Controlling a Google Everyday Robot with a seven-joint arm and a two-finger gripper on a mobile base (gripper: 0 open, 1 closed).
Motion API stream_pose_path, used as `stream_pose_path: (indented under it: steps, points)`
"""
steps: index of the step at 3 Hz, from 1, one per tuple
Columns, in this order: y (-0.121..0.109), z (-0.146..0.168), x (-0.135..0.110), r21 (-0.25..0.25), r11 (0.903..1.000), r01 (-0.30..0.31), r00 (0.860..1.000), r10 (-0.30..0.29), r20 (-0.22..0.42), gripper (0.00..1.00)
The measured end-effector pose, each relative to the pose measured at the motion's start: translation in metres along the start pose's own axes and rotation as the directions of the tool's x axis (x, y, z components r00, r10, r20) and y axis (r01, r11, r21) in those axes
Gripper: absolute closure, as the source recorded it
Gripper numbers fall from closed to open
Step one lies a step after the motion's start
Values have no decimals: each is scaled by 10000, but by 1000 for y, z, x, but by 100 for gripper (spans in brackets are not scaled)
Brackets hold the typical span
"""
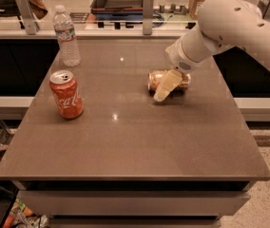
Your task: Knock orange can over
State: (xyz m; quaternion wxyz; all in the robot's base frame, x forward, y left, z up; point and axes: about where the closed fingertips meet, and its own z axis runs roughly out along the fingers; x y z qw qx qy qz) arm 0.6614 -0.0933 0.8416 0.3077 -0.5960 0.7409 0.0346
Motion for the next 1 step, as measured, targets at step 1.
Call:
stream_pose_path:
  steps: [1]
  points:
    - [0, 0, 0, -1, 10000, 0, 10000, 0, 0, 0]
